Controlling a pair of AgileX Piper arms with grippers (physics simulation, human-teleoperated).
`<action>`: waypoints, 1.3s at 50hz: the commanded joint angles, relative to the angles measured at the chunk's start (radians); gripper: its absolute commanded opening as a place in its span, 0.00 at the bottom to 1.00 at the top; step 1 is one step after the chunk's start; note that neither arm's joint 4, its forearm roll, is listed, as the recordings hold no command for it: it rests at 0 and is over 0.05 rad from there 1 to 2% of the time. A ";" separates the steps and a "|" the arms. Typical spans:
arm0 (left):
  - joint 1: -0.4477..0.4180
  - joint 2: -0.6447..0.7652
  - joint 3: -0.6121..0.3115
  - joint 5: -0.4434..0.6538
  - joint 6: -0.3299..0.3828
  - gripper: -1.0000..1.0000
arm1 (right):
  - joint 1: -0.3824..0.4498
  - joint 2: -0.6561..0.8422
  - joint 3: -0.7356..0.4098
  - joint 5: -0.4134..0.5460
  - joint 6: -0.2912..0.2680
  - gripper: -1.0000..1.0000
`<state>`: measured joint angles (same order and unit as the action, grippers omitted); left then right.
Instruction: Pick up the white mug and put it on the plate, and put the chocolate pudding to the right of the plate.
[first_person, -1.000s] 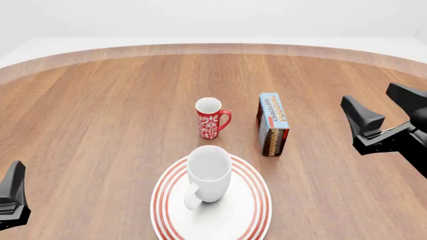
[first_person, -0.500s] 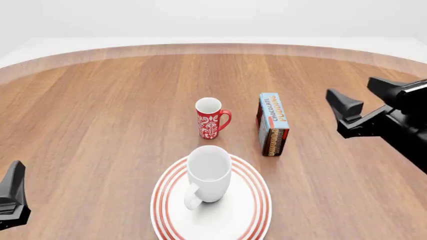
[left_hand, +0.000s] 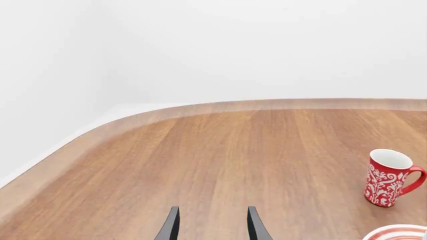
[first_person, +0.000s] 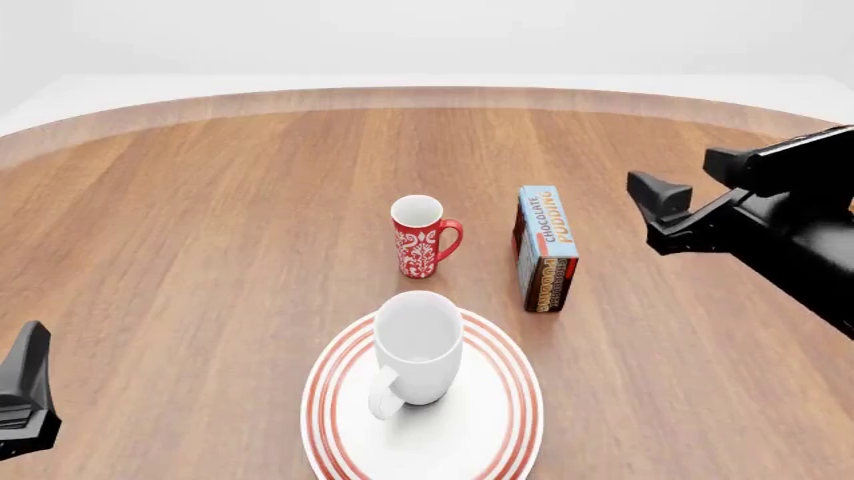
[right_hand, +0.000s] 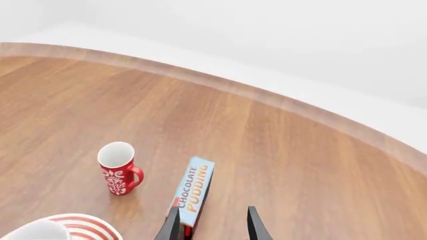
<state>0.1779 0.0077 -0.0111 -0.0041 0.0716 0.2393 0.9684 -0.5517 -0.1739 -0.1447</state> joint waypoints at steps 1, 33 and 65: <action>-0.001 -0.001 0.000 0.000 0.000 1.00 | 0.007 0.052 -0.038 0.019 0.013 1.00; -0.006 -0.003 0.000 0.002 -0.004 1.00 | 0.015 0.171 -0.121 0.054 0.035 1.00; -0.007 -0.005 0.001 0.001 -0.013 1.00 | 0.020 0.297 -0.211 0.074 0.050 1.00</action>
<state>0.1709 0.0033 -0.0101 -0.0030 0.0617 0.2567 1.2262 -0.7356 -0.1047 -0.0983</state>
